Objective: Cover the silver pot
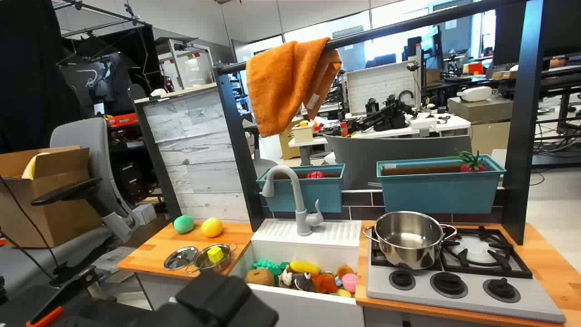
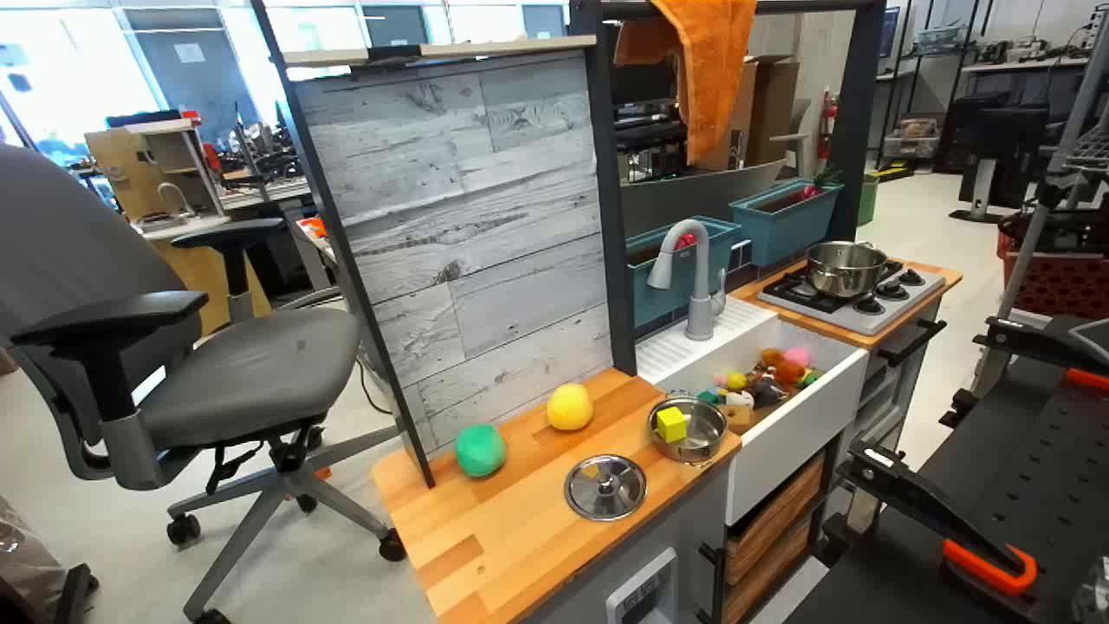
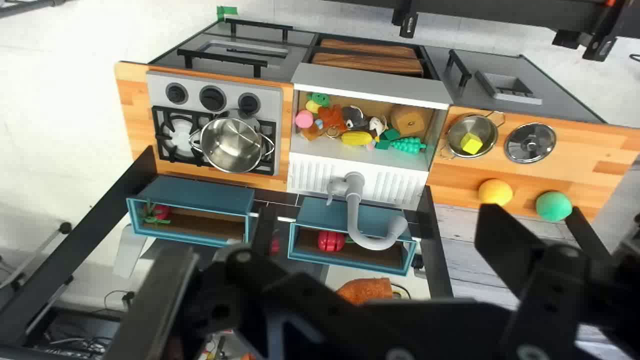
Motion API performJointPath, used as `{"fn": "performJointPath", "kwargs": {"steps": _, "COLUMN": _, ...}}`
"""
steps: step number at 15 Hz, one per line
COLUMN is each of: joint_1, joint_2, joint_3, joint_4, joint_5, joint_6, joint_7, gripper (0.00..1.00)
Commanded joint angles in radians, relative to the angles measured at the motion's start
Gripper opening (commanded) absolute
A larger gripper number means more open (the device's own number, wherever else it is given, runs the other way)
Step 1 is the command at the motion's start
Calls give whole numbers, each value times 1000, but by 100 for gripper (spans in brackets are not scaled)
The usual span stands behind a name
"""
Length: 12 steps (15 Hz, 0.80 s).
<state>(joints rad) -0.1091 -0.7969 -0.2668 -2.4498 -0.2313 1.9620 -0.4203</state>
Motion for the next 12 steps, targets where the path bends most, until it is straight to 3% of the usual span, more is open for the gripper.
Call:
{"fn": "performJointPath", "kwargs": {"steps": 1, "joint_1": 3, "joint_2": 0, "joint_3": -2, "joint_4": 3, "joint_5": -2, "joint_6": -2, "joint_7": 2, "gripper": 100}}
{"fn": "performJointPath", "kwargs": {"steps": 12, "joint_1": 23, "joint_2": 25, "joint_3": -17, "joint_4": 8, "joint_5": 14, "joint_6": 23, "joint_7": -17, "gripper": 100}}
